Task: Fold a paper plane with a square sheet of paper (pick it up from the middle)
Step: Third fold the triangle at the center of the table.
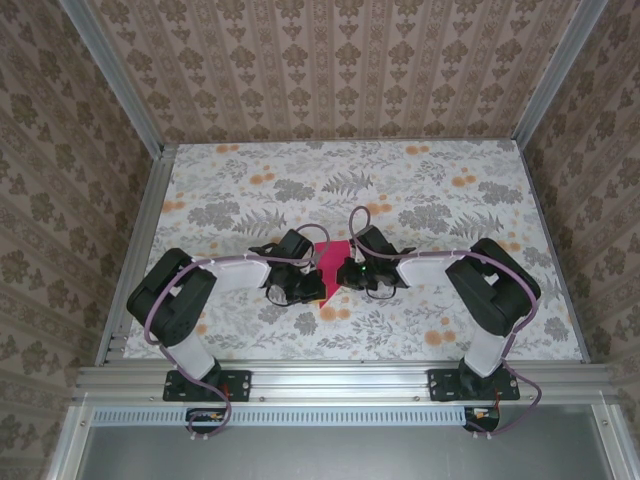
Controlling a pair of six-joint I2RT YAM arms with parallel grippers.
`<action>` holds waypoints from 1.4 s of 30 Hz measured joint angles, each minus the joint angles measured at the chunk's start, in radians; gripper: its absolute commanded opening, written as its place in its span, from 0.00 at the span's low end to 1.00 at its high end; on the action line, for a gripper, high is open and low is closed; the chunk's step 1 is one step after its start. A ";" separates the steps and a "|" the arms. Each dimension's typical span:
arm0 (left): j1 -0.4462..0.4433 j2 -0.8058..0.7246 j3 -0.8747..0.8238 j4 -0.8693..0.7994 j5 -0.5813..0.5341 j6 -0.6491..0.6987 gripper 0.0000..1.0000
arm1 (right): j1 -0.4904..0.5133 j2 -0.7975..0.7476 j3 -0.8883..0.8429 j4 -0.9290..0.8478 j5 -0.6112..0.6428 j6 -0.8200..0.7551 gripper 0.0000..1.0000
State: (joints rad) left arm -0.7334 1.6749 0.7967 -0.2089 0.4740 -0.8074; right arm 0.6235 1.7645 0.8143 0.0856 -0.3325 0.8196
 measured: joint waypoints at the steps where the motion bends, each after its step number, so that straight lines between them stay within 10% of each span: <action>1: 0.000 0.000 0.002 -0.003 -0.002 0.000 0.05 | -0.009 0.000 0.000 0.000 -0.002 -0.009 0.08; 25: -0.011 0.002 0.024 -0.042 -0.033 0.030 0.05 | -0.053 -0.169 0.058 -0.108 0.025 -0.082 0.09; 42: -0.011 0.002 0.025 -0.043 -0.034 0.042 0.04 | -0.006 0.023 0.038 -0.049 -0.035 -0.005 0.07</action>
State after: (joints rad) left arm -0.7448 1.6768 0.8215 -0.2520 0.4397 -0.7654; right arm 0.6178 1.7874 0.8524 0.0368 -0.3676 0.8150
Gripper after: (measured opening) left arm 0.052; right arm 0.069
